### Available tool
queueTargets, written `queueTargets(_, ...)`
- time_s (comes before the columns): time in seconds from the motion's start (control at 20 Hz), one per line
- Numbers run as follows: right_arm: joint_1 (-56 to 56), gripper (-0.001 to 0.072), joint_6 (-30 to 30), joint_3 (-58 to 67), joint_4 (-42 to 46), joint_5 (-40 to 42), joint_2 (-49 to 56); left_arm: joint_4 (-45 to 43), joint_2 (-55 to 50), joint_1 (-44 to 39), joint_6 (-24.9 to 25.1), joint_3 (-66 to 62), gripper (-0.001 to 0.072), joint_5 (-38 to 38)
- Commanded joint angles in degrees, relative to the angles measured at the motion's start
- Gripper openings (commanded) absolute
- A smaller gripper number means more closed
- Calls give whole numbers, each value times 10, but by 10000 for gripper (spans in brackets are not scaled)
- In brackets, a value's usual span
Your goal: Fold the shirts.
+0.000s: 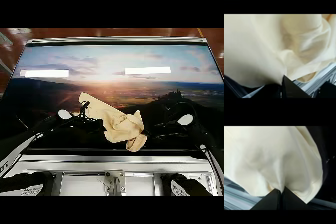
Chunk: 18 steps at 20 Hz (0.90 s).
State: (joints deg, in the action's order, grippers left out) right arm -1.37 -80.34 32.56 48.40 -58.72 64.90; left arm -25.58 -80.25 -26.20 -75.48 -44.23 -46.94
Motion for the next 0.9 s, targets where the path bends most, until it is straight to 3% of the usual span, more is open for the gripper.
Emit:
queueTargets(0.0, -44, 59, -25, 4, 6, 23, 21, -5, 41, 14, 7, -1, 31, 0)
queueTargets(0.1, -44, 59, -5, 30, 26, -5, 1, -17, 90, 44, 21, -6, 29, 0)
queueTargets(0.35, -44, 59, 7, 222, 182, -52, -129, -85, 273, 167, 18, -125, 29, -2)
queueTargets(0.6, -44, 58, -38, 448, 194, 62, -261, -86, 409, 282, 30, -375, 30, 4)
queueTargets(0.85, -44, 59, -53, 548, 205, 34, -292, -150, 426, 341, 30, -518, 30, 4)
